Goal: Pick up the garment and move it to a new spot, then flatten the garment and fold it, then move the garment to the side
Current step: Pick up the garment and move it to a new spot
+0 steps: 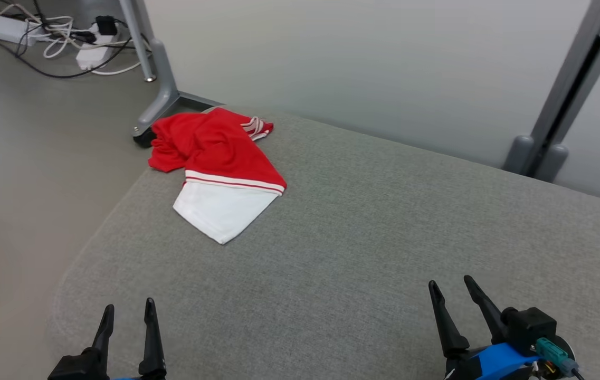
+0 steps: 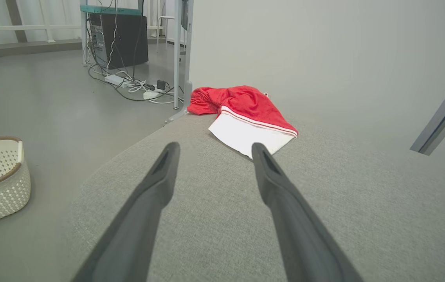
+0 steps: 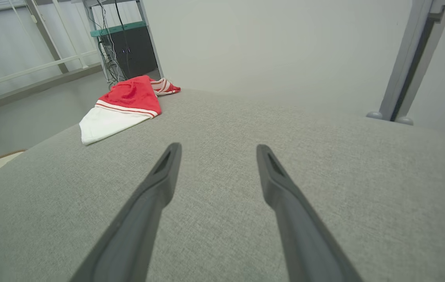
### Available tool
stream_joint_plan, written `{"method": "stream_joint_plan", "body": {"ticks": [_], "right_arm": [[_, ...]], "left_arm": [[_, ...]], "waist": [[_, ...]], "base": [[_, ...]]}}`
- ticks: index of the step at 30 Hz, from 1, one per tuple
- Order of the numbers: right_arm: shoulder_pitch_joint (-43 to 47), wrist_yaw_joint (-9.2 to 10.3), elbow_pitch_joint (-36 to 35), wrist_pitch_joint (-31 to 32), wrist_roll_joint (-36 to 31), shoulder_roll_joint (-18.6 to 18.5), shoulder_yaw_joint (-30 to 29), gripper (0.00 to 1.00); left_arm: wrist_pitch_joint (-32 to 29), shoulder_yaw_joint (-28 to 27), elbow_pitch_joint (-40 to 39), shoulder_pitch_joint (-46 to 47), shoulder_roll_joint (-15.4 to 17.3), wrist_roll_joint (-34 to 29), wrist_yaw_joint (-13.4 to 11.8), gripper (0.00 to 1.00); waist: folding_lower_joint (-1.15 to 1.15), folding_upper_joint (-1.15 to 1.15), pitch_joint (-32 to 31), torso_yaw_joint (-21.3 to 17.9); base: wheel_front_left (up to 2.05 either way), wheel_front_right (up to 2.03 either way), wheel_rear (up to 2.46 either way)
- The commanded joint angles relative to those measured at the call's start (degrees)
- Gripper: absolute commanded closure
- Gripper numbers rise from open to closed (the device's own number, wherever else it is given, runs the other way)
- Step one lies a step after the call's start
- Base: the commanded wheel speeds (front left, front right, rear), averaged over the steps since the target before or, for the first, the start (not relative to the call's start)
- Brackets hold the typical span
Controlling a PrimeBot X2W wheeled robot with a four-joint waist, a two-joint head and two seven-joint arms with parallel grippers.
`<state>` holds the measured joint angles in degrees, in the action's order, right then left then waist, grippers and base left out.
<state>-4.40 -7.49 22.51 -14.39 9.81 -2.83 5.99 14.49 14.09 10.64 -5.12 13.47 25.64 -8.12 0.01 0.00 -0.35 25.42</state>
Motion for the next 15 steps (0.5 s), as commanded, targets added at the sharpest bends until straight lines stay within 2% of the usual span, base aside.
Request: {"method": "stream_joint_plan", "body": {"ticks": [1, 10, 15], "right_arm": [[-0.2, -0.01, 0.0, 0.0, 0.6, -0.1, 0.3, 0.0], [-1.7, -0.01, -0.8, 0.4, 0.5, -0.1, 1.2, 0.0], [-3.6, -0.01, -2.5, 1.2, -1.1, -0.1, 0.6, 0.0]], "left_arm": [[-0.1, 0.0, -0.4, -0.4, 0.3, 0.0, -0.2, 0.0], [-0.1, -1.0, -1.8, -0.4, 0.9, 0.7, -0.8, 0.0], [-0.5, -4.3, -4.4, 3.3, 4.6, 0.9, -0.8, 0.0]], "waist": [[-0.01, 0.0, 1.0, 1.6], [-0.01, 0.0, 1.7, 1.6], [-0.01, 0.0, 3.4, 0.1]], "base": [[0.0, 0.0, 0.0], [0.0, 0.0, 0.0], [0.0, 0.0, 0.0]]}}
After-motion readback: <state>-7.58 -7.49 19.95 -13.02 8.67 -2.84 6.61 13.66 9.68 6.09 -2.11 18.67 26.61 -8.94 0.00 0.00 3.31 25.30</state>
